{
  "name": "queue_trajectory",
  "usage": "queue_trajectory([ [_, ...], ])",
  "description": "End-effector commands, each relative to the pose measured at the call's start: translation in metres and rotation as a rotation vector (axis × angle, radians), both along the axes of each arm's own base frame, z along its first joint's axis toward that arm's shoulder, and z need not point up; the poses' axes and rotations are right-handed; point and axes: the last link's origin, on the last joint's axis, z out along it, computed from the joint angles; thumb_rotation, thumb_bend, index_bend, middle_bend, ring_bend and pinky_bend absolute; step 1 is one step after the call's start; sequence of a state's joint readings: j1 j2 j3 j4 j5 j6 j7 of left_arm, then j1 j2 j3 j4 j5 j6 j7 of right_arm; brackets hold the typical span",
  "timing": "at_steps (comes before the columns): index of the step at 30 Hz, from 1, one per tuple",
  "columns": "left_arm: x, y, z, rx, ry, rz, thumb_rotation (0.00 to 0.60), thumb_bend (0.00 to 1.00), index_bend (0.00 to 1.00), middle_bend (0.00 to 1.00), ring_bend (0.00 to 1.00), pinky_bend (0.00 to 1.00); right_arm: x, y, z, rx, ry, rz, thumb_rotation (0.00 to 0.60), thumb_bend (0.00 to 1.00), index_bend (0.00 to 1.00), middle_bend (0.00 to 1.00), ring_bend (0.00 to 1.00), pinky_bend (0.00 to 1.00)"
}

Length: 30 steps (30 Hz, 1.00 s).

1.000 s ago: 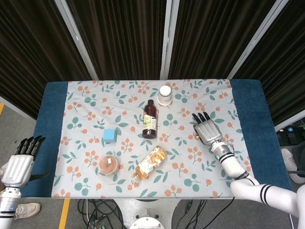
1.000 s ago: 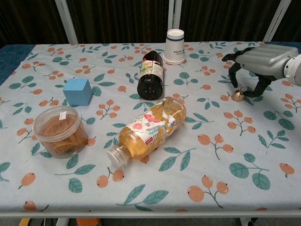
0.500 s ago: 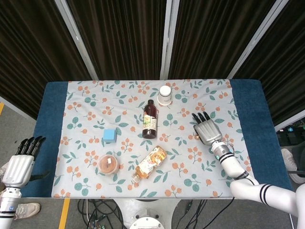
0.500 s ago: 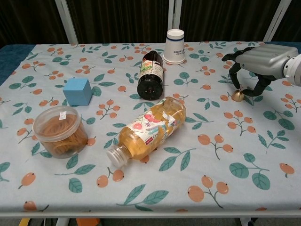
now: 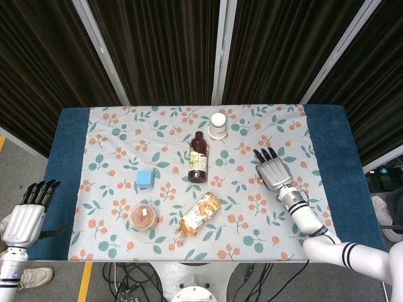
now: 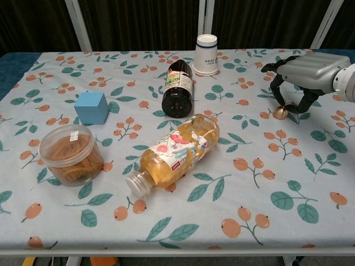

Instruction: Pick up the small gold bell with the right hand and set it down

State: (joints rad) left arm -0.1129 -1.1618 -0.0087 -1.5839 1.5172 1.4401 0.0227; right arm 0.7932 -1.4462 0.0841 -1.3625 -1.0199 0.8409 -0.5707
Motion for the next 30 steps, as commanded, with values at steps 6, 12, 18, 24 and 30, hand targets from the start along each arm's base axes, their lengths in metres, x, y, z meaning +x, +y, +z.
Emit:
queue_trajectory([
  [6, -0.001, -0.001, -0.001, -0.003, -0.001, 0.004, 0.6, 0.0, 0.04, 0.05, 0.0, 0.05, 0.001, -0.001, 0.0, 0.001, -0.001, -0.002, 0.6, 0.35, 0.59, 0.04, 0.0, 0.0],
  [12, -0.002, -0.001, 0.0, 0.0, -0.003, 0.004, 0.6, 0.0, 0.04, 0.05, 0.0, 0.05, 0.0, 0.0, 0.002, -0.007, -0.008, 0.001, 0.6, 0.37, 0.63, 0.05, 0.0, 0.0],
  [18, -0.001, -0.001, 0.0, -0.002, -0.006, 0.002, 0.6, 0.0, 0.04, 0.05, 0.0, 0.05, 0.006, 0.002, 0.018, -0.045, -0.048, 0.031, 0.6, 0.38, 0.67, 0.07, 0.0, 0.0],
  [24, 0.0, 0.0, 0.0, 0.002, -0.005, -0.003, 0.6, 0.0, 0.04, 0.05, 0.0, 0.05, 0.018, 0.016, 0.048, -0.065, -0.183, 0.048, 0.6, 0.39, 0.71, 0.1, 0.0, 0.0],
  [30, 0.001, 0.0, 0.001, 0.002, -0.003, -0.004, 0.6, 0.0, 0.04, 0.05, 0.0, 0.05, 0.008, 0.016, 0.089, -0.227, -0.058, 0.188, 0.6, 0.41, 0.74, 0.12, 0.0, 0.0],
])
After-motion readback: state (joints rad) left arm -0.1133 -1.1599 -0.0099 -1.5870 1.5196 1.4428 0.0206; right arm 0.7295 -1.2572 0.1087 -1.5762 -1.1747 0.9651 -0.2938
